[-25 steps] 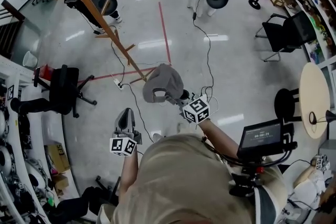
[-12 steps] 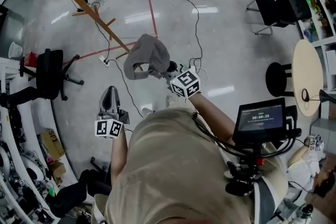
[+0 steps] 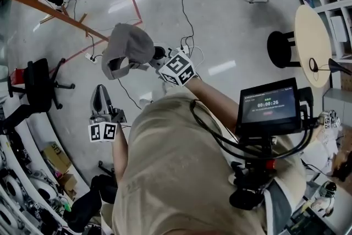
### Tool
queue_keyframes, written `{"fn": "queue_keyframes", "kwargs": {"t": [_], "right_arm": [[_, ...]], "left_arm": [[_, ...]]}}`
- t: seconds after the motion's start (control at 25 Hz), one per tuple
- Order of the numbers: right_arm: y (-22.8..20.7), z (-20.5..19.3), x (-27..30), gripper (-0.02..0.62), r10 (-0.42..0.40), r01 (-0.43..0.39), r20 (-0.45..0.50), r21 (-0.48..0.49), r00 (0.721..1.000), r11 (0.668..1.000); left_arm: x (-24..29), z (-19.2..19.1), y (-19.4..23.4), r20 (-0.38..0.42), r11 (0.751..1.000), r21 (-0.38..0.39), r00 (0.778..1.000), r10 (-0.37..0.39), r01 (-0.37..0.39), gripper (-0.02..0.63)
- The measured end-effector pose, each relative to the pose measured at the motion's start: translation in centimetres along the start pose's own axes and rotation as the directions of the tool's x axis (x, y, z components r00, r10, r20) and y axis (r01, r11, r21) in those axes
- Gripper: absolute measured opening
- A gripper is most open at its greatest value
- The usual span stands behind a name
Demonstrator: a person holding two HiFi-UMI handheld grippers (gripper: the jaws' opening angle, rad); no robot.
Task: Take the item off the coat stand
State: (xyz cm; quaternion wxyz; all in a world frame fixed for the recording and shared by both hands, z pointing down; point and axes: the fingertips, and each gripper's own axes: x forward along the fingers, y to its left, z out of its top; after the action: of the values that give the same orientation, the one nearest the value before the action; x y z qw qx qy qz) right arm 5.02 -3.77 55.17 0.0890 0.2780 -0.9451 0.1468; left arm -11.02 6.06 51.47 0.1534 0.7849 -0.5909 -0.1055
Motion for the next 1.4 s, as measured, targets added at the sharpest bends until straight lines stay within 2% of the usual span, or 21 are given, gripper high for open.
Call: {"fn": "queue_keyframes", "kwargs": {"t": [0.28,0.56,0.8,1.0,1.08,1.2,1.32,1.4], "right_arm": [[-0.4,0.1,0.0,0.028,-0.009,0.009,0.0,0.005,1.0,1.0],[-1.2,-0.5,-1.2,0.028,-0.015,0.015,-0.013,-0.003,1.0,1.0],[-3.5,-0.8,-4.5,0.028,-0.022,0.022,-0.008,0.009,1.0,1.0],[-6.3,-1.9,-9.4,0.028,-0.01,0.011,-0.007,0.045,1.0,0.999],[-7.1,-2.3,-10.1,0.028,-0.021,0.022,-0.014,0.058,1.0,0.998],[-7.2,-2.8,-9.3,0.028,-0.017,0.018,-0.026,0.066,1.0,0.998],[-5.7,-2.0,-6.0,0.028,0.054,-0.054,-0.004,0.043,0.999,0.998],[-4.8,-2.3,-4.2,0.028,0.088,-0.087,-0.005,0.04,0.996,0.995]], "left_arm": [[0.9,-0.1,-0.4,0.002,0.999,-0.026,1.0,-0.023,0.023,0.02],[0.8,-1.6,-0.8,0.004,0.994,-0.11,1.0,-0.009,0.01,0.018],[2.3,-2.8,-3.8,-0.01,0.993,-0.115,1.0,-0.02,0.018,0.018],[3.6,-3.8,-9.5,-0.005,0.995,-0.101,1.0,-0.023,0.022,0.02],[4.0,-4.0,-10.0,-0.009,0.994,-0.108,1.0,-0.023,0.022,0.018],[3.1,-3.9,-9.1,-0.008,0.993,-0.114,1.0,0.006,-0.007,0.018],[0.7,-3.2,-6.6,0.03,0.992,-0.096,0.996,0.081,-0.078,0.018],[-0.6,-3.7,-5.1,0.037,0.987,-0.112,0.992,0.123,-0.119,0.018]]}}
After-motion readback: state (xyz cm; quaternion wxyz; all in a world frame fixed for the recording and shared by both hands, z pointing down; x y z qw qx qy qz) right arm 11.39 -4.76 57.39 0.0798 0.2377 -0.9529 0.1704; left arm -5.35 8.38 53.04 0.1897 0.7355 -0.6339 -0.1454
